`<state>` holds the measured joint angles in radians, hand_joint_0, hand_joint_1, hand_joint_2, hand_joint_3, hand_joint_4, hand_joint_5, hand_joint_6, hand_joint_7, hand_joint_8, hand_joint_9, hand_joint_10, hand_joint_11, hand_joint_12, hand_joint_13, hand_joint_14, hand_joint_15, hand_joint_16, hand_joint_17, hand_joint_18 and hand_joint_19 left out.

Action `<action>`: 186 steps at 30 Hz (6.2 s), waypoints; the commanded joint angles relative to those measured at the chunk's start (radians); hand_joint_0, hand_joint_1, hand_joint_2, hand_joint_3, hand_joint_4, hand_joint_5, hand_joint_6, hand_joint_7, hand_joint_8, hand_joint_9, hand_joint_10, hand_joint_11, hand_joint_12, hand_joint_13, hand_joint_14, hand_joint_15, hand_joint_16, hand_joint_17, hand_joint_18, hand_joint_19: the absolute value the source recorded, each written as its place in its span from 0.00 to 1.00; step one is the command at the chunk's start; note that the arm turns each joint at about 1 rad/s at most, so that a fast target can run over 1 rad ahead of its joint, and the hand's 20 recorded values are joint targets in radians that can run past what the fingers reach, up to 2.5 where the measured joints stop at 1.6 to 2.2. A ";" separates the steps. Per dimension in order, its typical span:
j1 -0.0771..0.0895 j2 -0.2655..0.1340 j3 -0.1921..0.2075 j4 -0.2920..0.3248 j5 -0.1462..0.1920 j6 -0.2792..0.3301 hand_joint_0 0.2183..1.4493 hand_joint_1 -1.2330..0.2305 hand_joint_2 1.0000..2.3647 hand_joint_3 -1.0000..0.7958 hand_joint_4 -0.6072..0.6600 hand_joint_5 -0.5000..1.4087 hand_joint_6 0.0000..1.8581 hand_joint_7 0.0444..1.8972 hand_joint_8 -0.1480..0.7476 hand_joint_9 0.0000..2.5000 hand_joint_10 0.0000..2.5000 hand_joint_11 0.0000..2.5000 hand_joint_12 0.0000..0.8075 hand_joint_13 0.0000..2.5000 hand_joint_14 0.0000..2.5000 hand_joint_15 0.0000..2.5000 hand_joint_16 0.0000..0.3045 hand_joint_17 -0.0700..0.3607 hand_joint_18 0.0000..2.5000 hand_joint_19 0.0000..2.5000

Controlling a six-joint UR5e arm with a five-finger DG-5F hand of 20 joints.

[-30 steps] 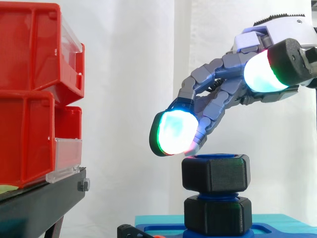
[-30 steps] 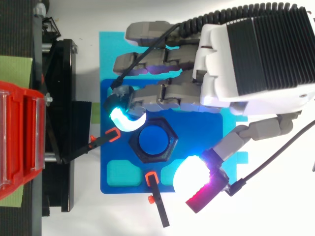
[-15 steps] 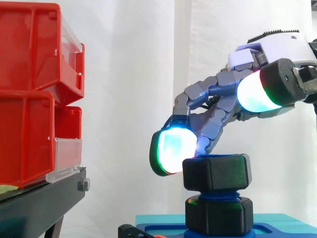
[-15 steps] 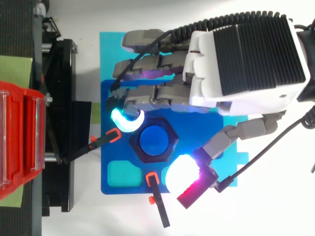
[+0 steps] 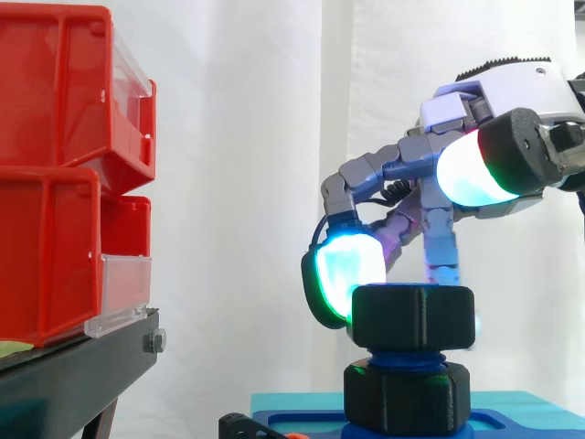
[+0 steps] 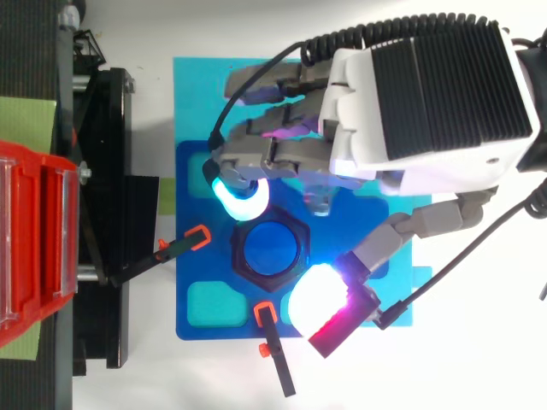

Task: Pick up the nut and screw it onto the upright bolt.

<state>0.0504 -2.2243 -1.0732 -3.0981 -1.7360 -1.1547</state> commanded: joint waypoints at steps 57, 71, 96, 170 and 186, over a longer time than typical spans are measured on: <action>0.014 -0.006 0.048 -0.068 0.000 -0.005 0.19 0.64 0.00 0.28 0.50 0.15 0.27 0.26 0.42 0.14 0.00 0.00 0.47 0.07 0.00 0.00 0.19 0.46 0.00 0.01; 0.028 -0.021 0.044 0.033 0.003 0.055 0.19 0.66 0.00 0.28 0.52 0.15 0.27 0.26 0.43 0.15 0.00 0.00 0.48 0.08 0.00 0.00 0.19 0.46 0.00 0.01; 0.025 -0.028 0.001 0.062 0.016 0.058 0.18 0.73 0.00 0.28 0.54 0.15 0.27 0.27 0.45 0.16 0.00 0.00 0.50 0.05 0.00 0.00 0.19 0.46 0.00 0.01; -0.069 -0.026 0.297 -0.298 0.009 -0.020 0.21 0.63 0.00 0.28 0.59 0.18 0.27 0.33 0.45 0.31 0.00 0.00 0.48 0.17 0.00 0.00 0.18 0.45 0.11 0.08; -0.017 -0.026 0.119 -0.068 0.012 0.098 0.19 0.63 0.00 0.28 0.52 0.16 0.27 0.27 0.41 0.17 0.00 0.00 0.48 0.06 0.00 0.00 0.18 0.46 0.00 0.01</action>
<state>0.0278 -2.2503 -0.9514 -3.1544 -1.7251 -1.0603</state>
